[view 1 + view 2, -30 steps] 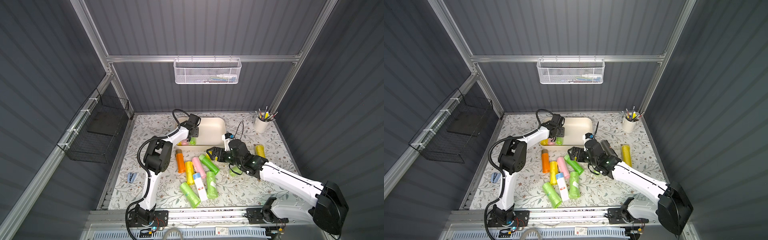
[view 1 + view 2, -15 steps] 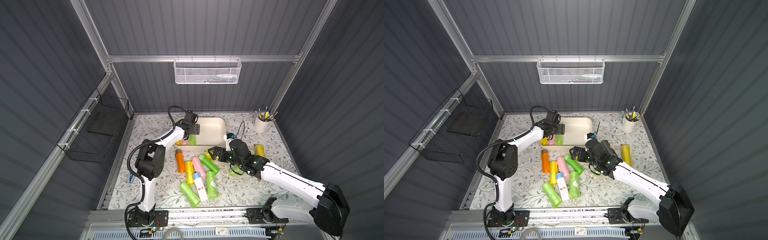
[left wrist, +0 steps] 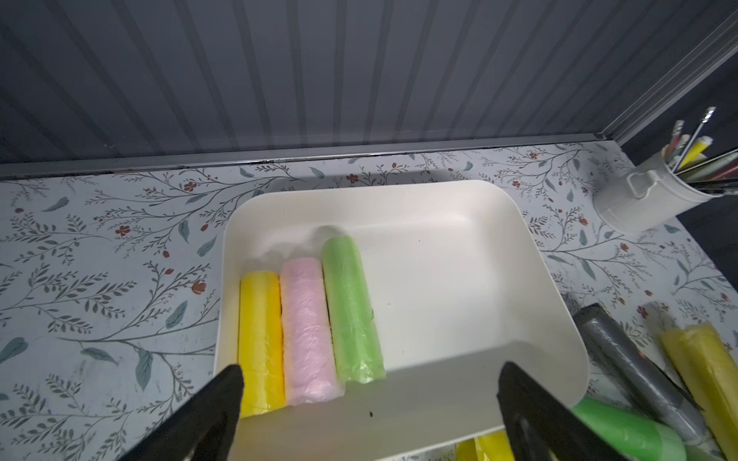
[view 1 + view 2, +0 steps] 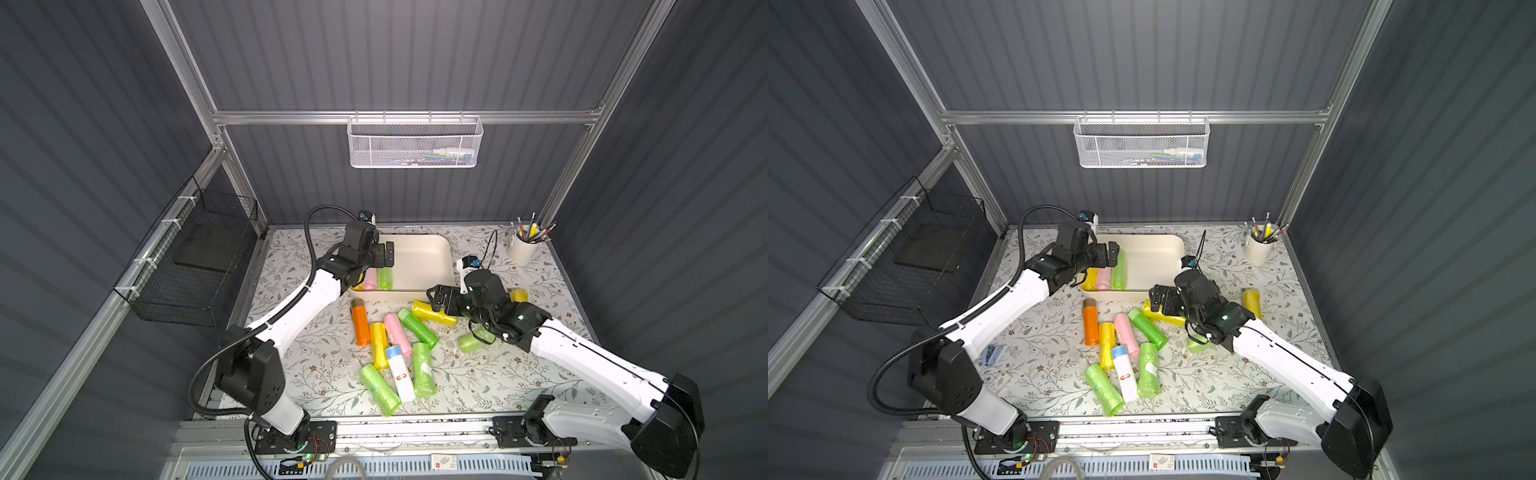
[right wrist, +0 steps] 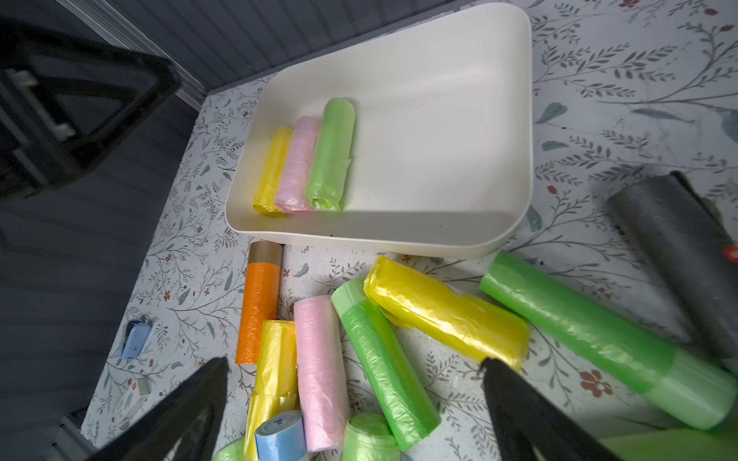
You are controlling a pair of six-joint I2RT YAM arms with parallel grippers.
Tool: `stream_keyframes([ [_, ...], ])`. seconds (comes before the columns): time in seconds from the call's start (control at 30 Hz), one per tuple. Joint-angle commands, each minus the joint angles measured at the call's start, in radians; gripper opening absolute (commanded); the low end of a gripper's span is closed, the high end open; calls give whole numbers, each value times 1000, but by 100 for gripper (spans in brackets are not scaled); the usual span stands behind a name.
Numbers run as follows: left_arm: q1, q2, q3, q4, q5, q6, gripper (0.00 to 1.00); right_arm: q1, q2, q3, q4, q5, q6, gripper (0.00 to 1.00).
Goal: Put the roll of trash bags into the storage box
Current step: Place the roll of trash bags in the storage box, then pick up the roll of trash bags from the center of the board.
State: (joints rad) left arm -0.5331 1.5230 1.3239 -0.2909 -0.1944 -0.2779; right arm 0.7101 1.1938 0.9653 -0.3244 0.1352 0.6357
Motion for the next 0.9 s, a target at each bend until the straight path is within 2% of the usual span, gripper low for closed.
stream_keyframes([
  [0.0,-2,-104,-107,-8,-4,-31,100,-9,66,85,-152,30,-40,99],
  [0.13,-2,-252,-217,-46,-40,-38,100,-12,100,122,-197,48,-19,99],
  [0.5,-2,-579,-474,-199,-45,-171,100,-31,67,49,-225,37,26,99],
  [0.63,-2,-658,-558,-220,3,-213,100,-39,40,6,-233,8,51,99],
  [0.7,-2,-681,-599,-216,39,-243,100,-51,39,-3,-235,-44,65,99],
  [0.87,-2,-721,-665,-200,114,-300,100,-71,78,31,-283,-131,104,99],
])
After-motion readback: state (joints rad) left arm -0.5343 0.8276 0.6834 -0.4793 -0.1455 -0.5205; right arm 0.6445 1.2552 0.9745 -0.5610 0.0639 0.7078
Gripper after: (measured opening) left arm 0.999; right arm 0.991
